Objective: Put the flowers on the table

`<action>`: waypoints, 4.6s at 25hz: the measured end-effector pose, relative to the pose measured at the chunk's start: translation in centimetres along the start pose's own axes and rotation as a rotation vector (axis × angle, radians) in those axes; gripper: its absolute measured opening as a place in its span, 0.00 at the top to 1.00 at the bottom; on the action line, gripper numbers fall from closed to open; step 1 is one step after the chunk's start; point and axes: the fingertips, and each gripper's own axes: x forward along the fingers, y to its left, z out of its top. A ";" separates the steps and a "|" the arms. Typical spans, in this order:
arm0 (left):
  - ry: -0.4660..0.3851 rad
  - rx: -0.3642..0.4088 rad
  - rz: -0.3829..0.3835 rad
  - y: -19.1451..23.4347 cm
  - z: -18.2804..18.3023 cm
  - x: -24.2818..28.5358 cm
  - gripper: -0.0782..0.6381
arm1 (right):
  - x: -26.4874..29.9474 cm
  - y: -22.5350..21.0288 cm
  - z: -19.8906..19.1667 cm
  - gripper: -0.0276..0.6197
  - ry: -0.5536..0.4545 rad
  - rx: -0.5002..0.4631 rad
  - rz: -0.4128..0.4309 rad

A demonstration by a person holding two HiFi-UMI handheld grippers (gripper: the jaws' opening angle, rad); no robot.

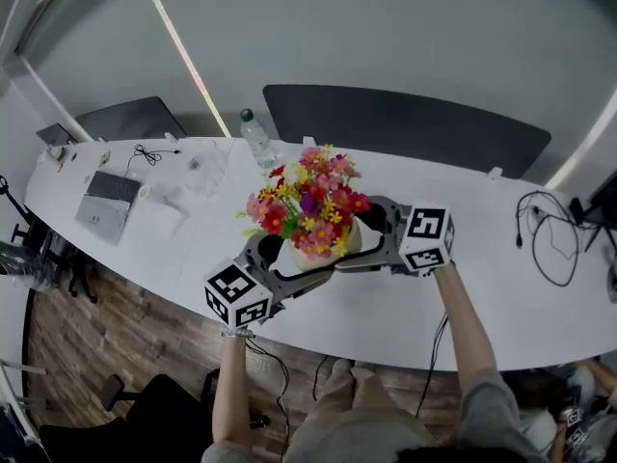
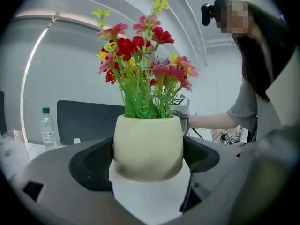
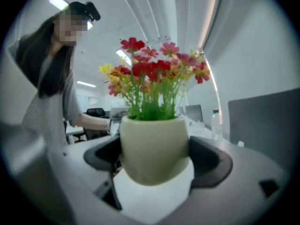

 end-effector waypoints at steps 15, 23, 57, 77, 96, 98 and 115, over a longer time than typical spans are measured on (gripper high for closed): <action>0.063 0.035 0.007 3.2 -4.0 2.3 0.25 | 0.9 -3.6 -4.1 0.26 0.026 -0.017 -0.002; 0.065 0.022 0.027 3.6 -6.9 3.2 0.25 | 1.3 -4.2 -7.1 0.26 0.084 -0.043 0.007; 0.175 0.007 0.098 5.1 -14.6 4.7 0.25 | 2.7 -6.0 -14.8 0.26 0.225 -0.040 -0.022; 0.220 0.029 0.116 5.5 -16.3 5.1 0.25 | 3.0 -6.5 -16.7 0.26 0.280 -0.052 -0.051; 0.215 0.011 0.161 5.6 -16.7 4.5 0.25 | 2.8 -6.4 -17.0 0.26 0.295 -0.043 -0.091; 0.201 0.004 0.166 5.6 -16.5 4.5 0.25 | 2.5 -6.4 -16.9 0.26 0.286 -0.031 -0.097; 0.077 -0.068 0.285 4.3 -16.0 2.6 0.26 | -0.2 -5.0 -16.2 0.27 0.223 -0.002 -0.177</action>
